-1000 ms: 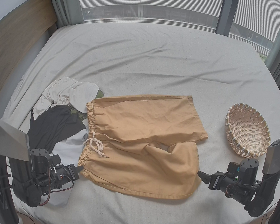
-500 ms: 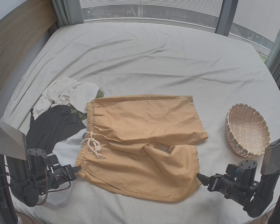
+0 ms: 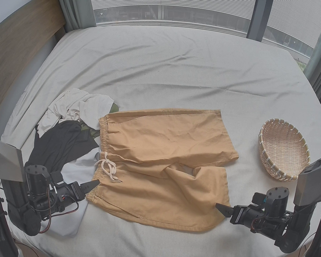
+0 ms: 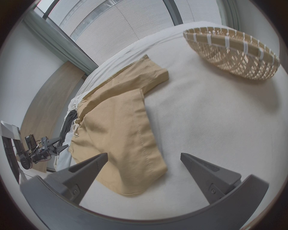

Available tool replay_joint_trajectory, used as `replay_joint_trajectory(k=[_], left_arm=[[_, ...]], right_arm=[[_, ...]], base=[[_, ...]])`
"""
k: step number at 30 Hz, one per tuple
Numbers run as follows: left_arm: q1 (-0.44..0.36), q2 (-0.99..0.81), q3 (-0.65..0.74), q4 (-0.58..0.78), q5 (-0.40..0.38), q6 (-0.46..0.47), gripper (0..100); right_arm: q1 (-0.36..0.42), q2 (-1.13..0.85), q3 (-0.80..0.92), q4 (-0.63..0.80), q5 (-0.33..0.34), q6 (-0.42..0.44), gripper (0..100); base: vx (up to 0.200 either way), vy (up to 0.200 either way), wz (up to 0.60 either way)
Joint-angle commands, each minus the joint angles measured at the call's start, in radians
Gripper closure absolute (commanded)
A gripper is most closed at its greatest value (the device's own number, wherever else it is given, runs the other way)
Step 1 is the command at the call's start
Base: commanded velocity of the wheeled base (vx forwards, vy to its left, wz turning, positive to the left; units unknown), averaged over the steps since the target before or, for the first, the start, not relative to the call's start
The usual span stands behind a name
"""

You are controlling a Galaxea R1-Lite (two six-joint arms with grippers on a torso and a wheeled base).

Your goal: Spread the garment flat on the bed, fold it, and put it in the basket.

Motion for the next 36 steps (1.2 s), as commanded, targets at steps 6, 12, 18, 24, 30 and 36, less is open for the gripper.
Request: replay_joint_trajectory(k=[6,12,18,24,30,36], left_arm=[[-0.083,-0.055,0.004,0.000,0.002,-0.003,0],[-0.155,-0.044,0.010,0.000,0.006,-0.003,0],[-0.185,-0.038,0.006,0.000,0.007,-0.003,0],[-0.184,-0.030,0.009,0.000,0.007,-0.004,0],[-0.185,-0.024,0.007,-0.001,0.007,-0.004,0],[-0.182,-0.024,0.015,-0.001,0.007,-0.004,0]], right_arm=[[0.028,0.087,-0.053,-0.001,0.011,0.041,0],[0.050,0.042,-0.043,-0.001,0.030,0.058,0],[0.071,-0.061,0.001,0.001,0.030,0.056,0],[0.099,-0.130,0.064,0.001,0.030,0.059,0],[0.104,-0.189,0.086,0.002,0.026,0.082,0],[0.055,-0.182,0.081,0.001,0.028,0.087,0]], base=[[0.000,0.000,0.00],[0.000,0.000,0.00],[0.000,0.000,0.00],[0.000,0.000,0.00],[0.000,0.000,0.00],[0.000,0.000,0.00]])
